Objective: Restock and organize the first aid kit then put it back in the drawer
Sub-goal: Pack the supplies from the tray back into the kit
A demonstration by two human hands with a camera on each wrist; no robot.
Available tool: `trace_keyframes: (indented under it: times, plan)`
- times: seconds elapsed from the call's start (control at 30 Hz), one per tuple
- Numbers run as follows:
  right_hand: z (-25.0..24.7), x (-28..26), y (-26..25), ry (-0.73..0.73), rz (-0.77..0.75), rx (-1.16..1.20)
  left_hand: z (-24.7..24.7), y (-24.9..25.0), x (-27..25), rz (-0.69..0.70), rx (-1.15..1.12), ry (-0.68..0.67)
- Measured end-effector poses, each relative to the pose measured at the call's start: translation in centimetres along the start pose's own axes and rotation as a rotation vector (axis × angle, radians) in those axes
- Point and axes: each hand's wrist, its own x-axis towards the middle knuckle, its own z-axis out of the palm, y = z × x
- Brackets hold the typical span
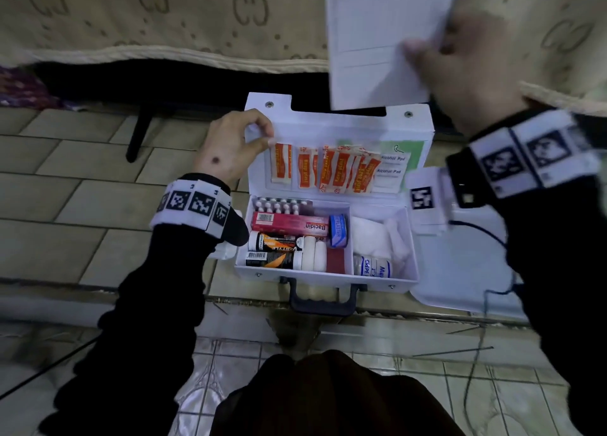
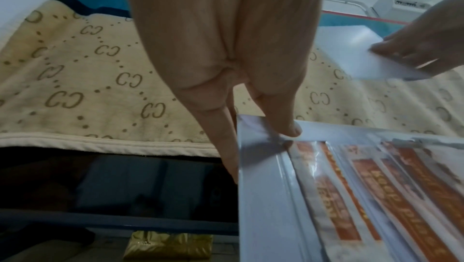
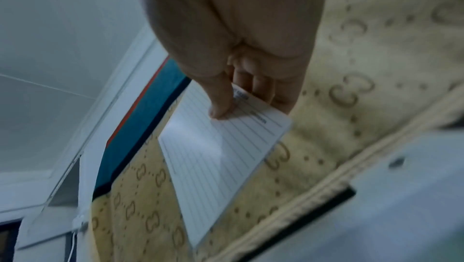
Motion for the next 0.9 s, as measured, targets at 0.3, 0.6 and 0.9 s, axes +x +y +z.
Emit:
trace_keyframes:
  times: [0.3, 0.6, 0.9]
  plan:
    - [6.5, 1.4, 0.7, -0.21, -0.033, -0.044, 0.2, -0.3, -0.9, 0.015, -0.064, 0.026]
    - [2.8, 1.5, 0.1, -0.154, 0.061, 0.214, 0.2, -0.4, -0.9, -0.011, -0.118, -0.001]
    - [3.4, 1.4, 0.3, -0.275, 0.117, 0.154, -0.1, -0.2, -0.8, -0.007, -0.09, -0.011]
